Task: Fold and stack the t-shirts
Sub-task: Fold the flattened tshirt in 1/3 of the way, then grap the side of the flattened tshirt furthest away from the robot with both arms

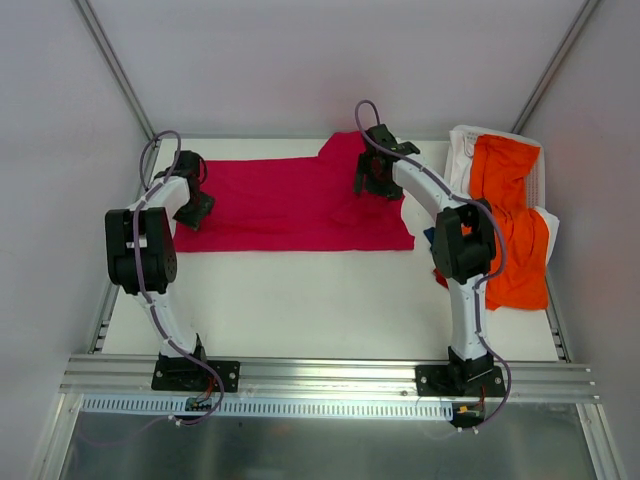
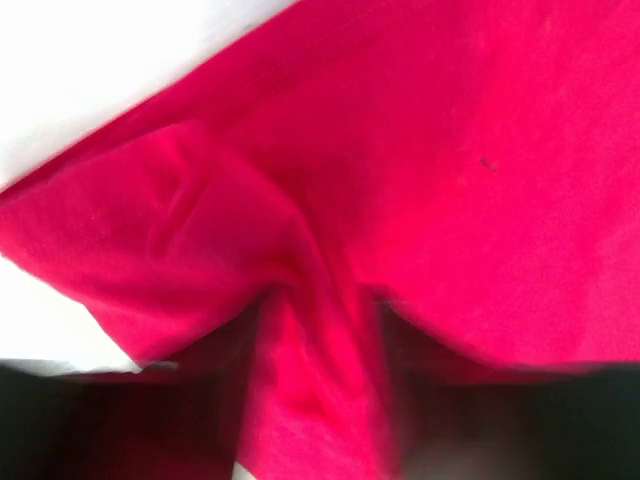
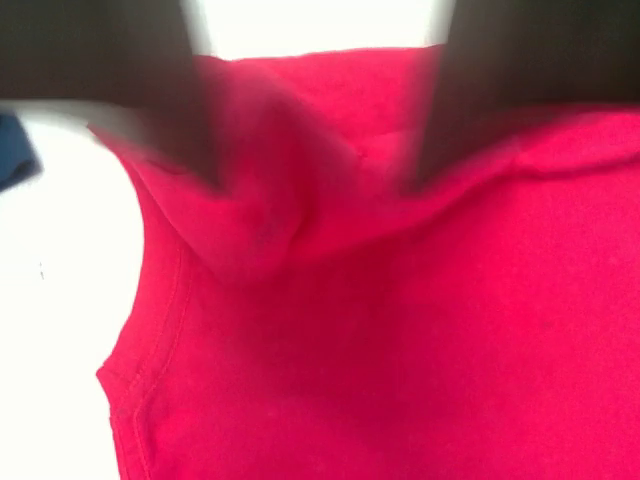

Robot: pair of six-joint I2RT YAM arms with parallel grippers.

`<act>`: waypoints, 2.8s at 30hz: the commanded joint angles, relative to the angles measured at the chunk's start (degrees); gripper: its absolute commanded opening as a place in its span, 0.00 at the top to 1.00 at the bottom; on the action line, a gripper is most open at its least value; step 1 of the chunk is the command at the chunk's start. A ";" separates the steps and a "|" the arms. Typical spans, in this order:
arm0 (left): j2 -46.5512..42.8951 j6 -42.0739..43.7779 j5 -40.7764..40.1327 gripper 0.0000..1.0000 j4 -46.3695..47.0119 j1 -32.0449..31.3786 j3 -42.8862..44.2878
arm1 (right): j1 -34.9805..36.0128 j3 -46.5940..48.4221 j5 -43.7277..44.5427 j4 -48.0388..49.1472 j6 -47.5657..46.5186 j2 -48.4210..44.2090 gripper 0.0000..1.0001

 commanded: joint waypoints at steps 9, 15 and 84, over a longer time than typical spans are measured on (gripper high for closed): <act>-0.47 7.81 -2.15 0.01 -0.39 0.69 11.20 | -3.65 11.91 3.94 -0.76 -2.99 -0.38 0.00; 4.78 14.95 -1.11 0.01 -0.39 1.57 25.61 | -6.90 26.59 2.45 -0.32 -4.67 3.39 0.01; 46.81 7.75 36.25 0.46 9.98 11.59 57.19 | -15.97 27.22 -35.87 55.76 28.73 35.21 0.01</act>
